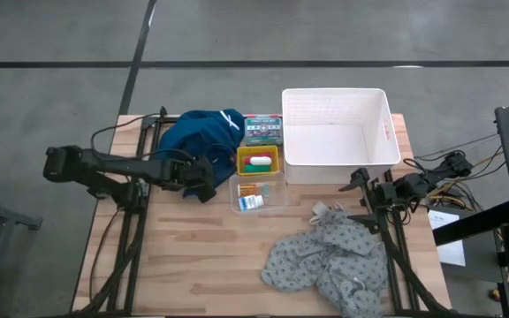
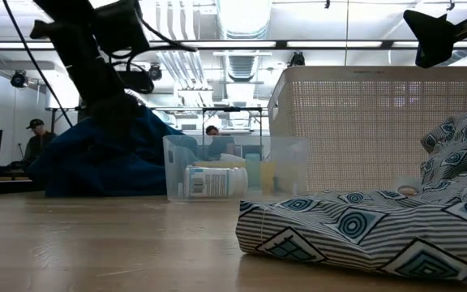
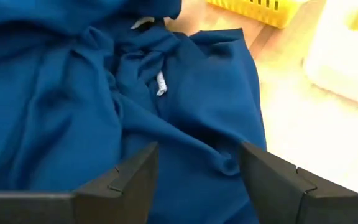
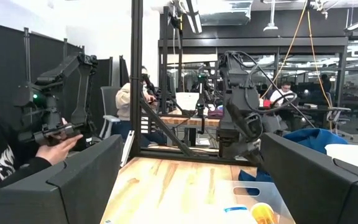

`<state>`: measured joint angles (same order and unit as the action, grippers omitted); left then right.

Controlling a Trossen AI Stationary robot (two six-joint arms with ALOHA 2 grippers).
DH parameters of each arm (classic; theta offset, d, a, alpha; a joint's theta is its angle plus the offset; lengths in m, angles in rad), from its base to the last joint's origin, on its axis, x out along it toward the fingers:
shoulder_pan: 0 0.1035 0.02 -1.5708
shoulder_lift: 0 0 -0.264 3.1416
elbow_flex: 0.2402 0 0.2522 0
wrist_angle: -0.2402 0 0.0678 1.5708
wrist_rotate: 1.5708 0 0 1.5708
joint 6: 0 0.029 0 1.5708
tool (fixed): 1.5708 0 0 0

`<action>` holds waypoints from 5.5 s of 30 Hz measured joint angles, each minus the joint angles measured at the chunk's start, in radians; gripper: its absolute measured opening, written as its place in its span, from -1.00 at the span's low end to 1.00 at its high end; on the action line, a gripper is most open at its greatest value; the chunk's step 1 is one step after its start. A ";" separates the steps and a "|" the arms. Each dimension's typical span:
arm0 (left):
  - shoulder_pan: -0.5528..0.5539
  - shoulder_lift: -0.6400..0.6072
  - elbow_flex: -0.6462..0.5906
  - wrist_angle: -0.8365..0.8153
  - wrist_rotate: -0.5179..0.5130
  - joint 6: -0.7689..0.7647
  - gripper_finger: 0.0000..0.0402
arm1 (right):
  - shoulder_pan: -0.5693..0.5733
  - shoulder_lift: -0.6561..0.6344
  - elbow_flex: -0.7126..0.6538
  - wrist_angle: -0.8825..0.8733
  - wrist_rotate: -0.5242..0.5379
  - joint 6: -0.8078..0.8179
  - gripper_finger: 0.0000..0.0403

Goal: Pick & Place Medicine items
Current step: Put the blue patient gown into the white bin

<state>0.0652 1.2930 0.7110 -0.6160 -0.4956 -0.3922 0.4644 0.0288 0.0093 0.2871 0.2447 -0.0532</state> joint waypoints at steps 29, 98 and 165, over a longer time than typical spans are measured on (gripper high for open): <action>0.026 -0.002 0.056 -0.040 -0.282 0.161 0.12 | 0.000 0.000 0.000 0.000 0.000 0.000 0.88; 0.107 -0.022 0.331 -0.143 -0.124 0.004 0.74 | 0.000 0.000 0.000 0.000 0.000 0.000 0.88; 0.611 0.021 0.122 0.013 0.346 0.358 0.99 | 0.000 0.000 0.000 0.000 0.000 0.000 0.88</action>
<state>0.6764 1.3136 0.8327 -0.6027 -0.1499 -0.0342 0.4644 0.0288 0.0093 0.2871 0.2447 -0.0529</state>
